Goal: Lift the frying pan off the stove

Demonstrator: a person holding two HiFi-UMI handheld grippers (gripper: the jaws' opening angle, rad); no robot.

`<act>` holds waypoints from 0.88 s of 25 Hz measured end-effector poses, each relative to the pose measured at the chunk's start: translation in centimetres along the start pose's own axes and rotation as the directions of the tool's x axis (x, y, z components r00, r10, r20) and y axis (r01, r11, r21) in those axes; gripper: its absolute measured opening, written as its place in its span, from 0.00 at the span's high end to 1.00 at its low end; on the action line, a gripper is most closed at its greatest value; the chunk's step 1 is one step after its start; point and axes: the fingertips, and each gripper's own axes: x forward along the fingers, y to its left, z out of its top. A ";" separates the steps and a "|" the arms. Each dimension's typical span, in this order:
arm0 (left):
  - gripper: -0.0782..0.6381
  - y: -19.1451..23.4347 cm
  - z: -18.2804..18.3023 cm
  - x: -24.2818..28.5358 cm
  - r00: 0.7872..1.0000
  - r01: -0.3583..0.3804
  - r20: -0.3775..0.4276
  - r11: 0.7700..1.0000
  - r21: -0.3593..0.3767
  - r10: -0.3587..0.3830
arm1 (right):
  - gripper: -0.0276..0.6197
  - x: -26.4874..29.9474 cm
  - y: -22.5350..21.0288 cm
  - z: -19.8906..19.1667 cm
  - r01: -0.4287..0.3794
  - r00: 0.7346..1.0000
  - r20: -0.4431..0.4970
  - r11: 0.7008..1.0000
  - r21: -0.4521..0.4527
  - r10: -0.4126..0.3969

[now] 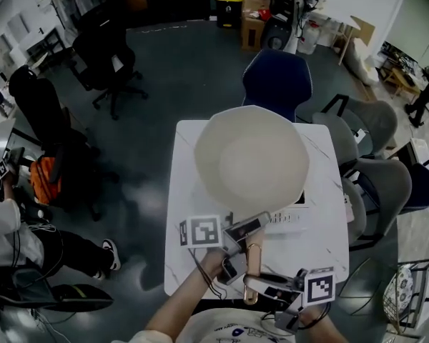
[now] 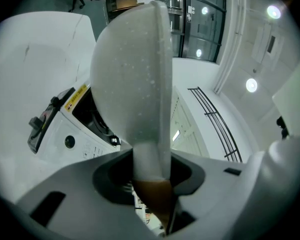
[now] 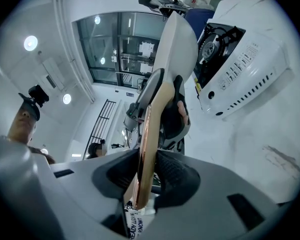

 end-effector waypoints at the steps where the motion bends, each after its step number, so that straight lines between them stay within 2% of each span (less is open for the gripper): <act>1: 0.68 -0.1 0.0 -0.2 1.000 0.000 0.001 1.000 0.001 0.000 | 0.77 0.1 0.0 -0.1 0.003 1.000 -0.010 1.000 -0.005 -0.003; 22: 0.68 -0.7 0.3 -3.3 0.999 -0.010 0.053 1.000 0.005 0.010 | 0.76 1.8 1.9 -1.5 -0.039 0.995 -0.088 0.999 -0.027 0.037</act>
